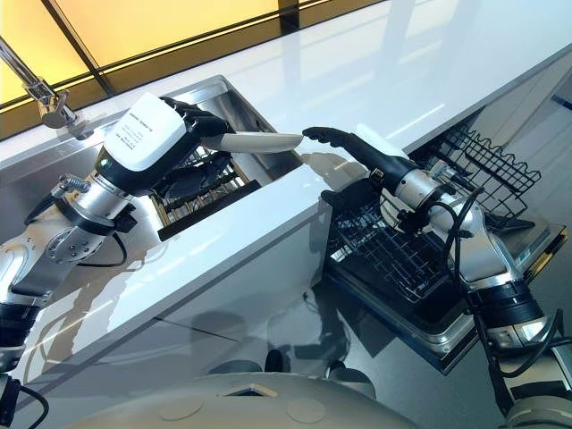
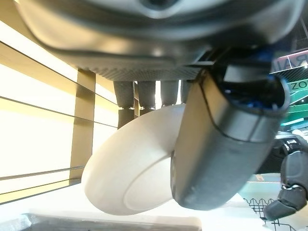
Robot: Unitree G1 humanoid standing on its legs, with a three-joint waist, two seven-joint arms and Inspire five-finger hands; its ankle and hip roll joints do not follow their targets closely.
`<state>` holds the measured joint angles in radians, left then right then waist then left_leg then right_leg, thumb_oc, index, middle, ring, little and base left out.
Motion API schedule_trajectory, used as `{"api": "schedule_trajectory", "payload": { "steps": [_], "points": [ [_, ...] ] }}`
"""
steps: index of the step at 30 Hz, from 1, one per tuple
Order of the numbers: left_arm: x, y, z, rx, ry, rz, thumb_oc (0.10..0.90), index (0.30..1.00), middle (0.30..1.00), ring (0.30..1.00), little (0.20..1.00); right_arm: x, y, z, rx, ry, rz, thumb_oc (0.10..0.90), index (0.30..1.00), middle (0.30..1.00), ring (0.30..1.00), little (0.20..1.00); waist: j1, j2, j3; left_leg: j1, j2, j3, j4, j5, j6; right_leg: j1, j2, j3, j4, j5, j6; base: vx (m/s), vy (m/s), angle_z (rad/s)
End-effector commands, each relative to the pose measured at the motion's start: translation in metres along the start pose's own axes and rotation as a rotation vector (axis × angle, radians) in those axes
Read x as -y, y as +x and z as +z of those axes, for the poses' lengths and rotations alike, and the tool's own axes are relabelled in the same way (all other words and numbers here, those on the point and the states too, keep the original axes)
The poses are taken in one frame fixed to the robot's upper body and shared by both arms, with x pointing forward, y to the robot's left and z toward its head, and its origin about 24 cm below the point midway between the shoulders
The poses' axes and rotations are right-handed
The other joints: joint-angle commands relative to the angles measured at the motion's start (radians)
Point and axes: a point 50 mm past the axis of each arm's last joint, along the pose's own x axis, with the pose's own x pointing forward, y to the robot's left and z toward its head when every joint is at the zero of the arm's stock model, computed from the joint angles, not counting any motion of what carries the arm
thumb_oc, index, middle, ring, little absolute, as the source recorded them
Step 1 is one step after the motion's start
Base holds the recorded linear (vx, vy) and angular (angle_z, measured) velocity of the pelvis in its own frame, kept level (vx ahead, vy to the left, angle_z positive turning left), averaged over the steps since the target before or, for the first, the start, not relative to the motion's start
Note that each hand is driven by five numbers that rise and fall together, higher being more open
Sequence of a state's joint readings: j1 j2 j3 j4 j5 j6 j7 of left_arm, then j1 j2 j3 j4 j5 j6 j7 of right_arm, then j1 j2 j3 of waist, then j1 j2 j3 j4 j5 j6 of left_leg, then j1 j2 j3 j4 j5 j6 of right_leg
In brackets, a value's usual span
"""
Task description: Pick up plates and place into dishwasher.
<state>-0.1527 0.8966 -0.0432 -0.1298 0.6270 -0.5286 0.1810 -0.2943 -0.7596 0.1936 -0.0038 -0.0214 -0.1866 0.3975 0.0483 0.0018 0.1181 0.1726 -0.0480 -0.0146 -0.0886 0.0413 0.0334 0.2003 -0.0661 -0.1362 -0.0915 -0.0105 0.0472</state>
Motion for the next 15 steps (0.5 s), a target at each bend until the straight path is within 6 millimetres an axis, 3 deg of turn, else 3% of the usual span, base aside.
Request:
{"api": "schedule_trajectory", "payload": {
  "steps": [1, 3, 6, 8, 15],
  "points": [
    [-0.032, 0.008, -0.015, -0.043, -0.067, 0.225, 0.1, 0.3, 0.3, 0.3, 0.2, 0.041, -0.008, 0.025, 0.158, -0.099, -0.286, 0.8, 0.9, 0.9, 0.9, 0.9, 0.005, 0.015, -0.112, -0.005, -0.024, 0.019, 0.001, -0.082, 0.005, -0.046, 0.056, -0.058, 0.015, -0.008, 0.018, 0.0, 0.0, 0.0],
    [-0.03, 0.01, -0.013, -0.034, -0.098, 0.22, 0.1, 0.3, 0.3, 0.3, 0.2, 0.045, -0.009, 0.026, 0.169, -0.114, -0.378, 0.8, 0.9, 0.9, 0.9, 0.9, 0.005, 0.016, -0.112, -0.004, -0.023, 0.019, 0.001, -0.083, 0.005, -0.047, 0.056, -0.058, 0.016, -0.008, 0.017, 0.0, 0.0, 0.0],
    [-0.029, 0.015, -0.005, 0.005, -0.173, 0.231, 0.1, 0.3, 0.3, 0.3, 0.2, 0.061, -0.018, 0.036, 0.249, -0.16, -0.694, 0.8, 0.9, 0.9, 0.9, 0.9, 0.003, 0.025, -0.111, -0.001, -0.024, 0.019, 0.001, -0.088, 0.009, -0.045, 0.056, -0.053, 0.015, -0.009, 0.018, 0.0, 0.0, 0.0],
    [-0.035, 0.018, -0.003, 0.021, -0.173, 0.271, 0.1, 0.3, 0.3, 0.3, 0.2, 0.067, -0.023, 0.044, 0.302, -0.159, -0.796, 0.8, 0.9, 0.9, 0.9, 0.9, -0.001, 0.031, -0.112, -0.001, -0.025, 0.019, 0.001, -0.09, 0.009, -0.045, 0.057, -0.047, 0.014, -0.01, 0.019, 0.0, 0.0, 0.0],
    [-0.059, 0.018, -0.004, 0.045, -0.078, 0.386, 0.1, 0.3, 0.3, 0.3, 0.2, 0.08, -0.042, 0.064, 0.436, -0.19, -0.976, 0.8, 0.9, 0.9, 0.9, 0.9, -0.009, 0.042, -0.124, -0.008, -0.026, 0.025, 0.001, -0.095, 0.009, -0.05, 0.056, -0.034, 0.01, -0.015, 0.019, 0.0, 0.0, 0.0]
  ]
}}
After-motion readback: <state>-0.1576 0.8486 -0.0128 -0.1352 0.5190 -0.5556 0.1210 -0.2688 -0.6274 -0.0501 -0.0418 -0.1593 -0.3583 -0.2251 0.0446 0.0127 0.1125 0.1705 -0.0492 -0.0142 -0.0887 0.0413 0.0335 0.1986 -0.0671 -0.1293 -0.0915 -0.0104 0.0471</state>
